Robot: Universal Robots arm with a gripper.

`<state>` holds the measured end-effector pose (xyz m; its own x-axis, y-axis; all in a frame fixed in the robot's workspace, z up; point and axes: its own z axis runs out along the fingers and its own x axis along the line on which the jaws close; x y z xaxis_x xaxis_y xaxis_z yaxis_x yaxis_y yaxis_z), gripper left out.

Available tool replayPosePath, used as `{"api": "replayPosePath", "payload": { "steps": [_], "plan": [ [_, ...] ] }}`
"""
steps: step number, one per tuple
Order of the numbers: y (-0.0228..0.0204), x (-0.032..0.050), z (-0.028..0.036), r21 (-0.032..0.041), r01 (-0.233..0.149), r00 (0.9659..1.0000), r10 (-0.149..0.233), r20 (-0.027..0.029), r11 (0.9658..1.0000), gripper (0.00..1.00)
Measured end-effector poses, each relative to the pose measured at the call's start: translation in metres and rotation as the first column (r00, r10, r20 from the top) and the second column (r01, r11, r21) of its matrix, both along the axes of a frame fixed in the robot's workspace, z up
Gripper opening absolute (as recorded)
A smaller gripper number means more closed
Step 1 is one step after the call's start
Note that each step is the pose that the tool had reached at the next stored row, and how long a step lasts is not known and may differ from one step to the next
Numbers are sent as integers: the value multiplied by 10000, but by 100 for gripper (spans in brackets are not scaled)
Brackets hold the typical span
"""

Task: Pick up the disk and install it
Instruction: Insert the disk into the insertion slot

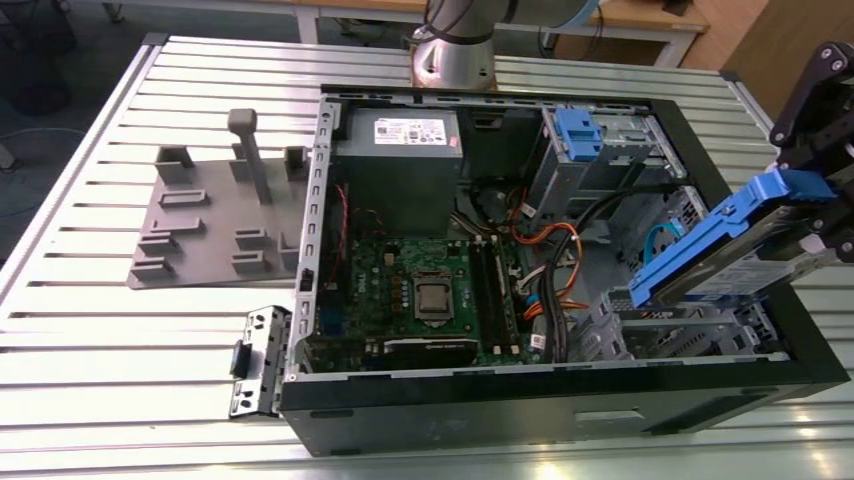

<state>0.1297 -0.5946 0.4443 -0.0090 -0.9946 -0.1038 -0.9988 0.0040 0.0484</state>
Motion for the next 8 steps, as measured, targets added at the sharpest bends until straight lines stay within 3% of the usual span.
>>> {"api": "replayPosePath", "payload": {
  "steps": [8],
  "plan": [
    [-3,2,-18,0,0,10000,0,0,10000,36]
  ]
}}
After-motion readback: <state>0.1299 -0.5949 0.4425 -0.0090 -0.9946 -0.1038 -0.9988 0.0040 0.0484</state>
